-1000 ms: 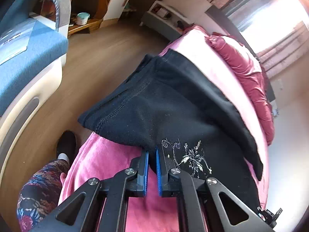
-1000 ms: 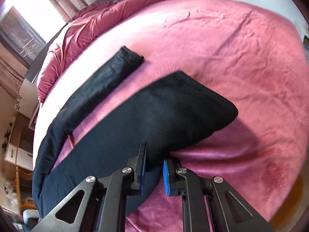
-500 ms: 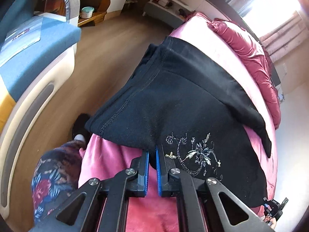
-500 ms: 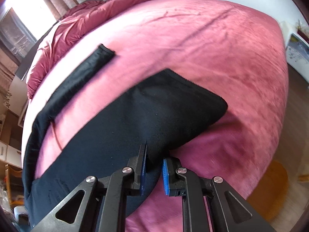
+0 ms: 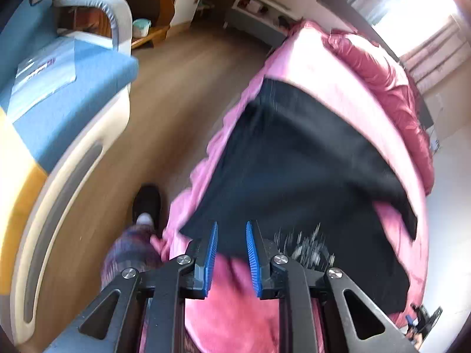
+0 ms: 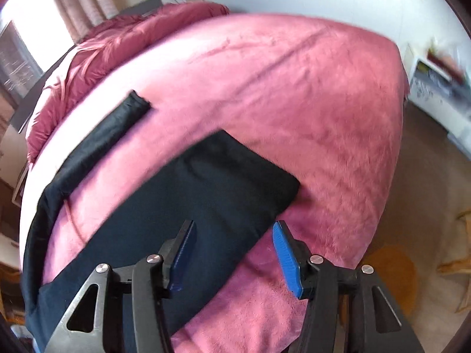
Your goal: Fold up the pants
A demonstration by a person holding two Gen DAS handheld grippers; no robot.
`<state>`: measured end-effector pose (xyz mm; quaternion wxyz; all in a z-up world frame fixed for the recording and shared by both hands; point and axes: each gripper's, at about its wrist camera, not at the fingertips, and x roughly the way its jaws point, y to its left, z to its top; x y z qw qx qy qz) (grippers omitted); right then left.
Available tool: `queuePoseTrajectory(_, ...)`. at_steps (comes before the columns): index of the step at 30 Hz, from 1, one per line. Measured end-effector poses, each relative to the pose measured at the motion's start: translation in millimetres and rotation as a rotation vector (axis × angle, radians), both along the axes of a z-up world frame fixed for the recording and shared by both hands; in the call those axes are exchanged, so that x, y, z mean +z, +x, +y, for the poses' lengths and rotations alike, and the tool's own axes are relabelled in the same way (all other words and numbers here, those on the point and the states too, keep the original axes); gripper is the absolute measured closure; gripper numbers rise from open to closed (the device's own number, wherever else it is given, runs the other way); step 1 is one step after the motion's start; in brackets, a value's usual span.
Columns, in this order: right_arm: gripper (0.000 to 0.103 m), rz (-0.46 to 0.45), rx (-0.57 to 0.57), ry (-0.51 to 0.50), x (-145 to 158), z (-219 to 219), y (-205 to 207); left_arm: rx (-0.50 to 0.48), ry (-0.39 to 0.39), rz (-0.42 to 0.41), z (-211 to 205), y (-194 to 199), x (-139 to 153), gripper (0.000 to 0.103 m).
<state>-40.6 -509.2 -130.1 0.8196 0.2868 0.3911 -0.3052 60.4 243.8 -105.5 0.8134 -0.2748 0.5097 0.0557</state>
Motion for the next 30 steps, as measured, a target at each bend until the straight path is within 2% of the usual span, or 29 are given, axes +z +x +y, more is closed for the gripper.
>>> queuePoseTrajectory(4,0.045,-0.016,0.183,0.007,11,45,32,0.020,-0.049,-0.054,13,47,11,0.082)
queuePoseTrajectory(8,0.045,0.003,0.413,0.040,2,117,81,0.016,-0.084,-0.060,9,108,9,0.077)
queuePoseTrajectory(10,0.045,0.021,0.496,0.050,-5,148,99,0.008,-0.130,-0.040,6,145,2,0.076)
queuePoseTrajectory(15,0.045,0.058,0.688,0.072,-23,229,137,0.023,-0.190,-0.014,1,215,-21,0.071)
queuePoseTrajectory(17,0.045,0.071,0.741,0.068,-29,253,147,0.022,-0.223,0.003,3,240,-31,0.064)
queuePoseTrajectory(20,0.044,0.092,0.775,0.071,-37,273,157,0.066,-0.280,0.049,11,278,-55,0.056)
queuePoseTrajectory(25,0.042,0.130,0.761,0.101,-53,279,168,0.157,-0.344,0.110,20,316,-91,0.056)
queuePoseTrajectory(30,0.041,0.166,0.723,0.126,-63,268,171,0.162,-0.329,0.149,18,348,-113,0.056)
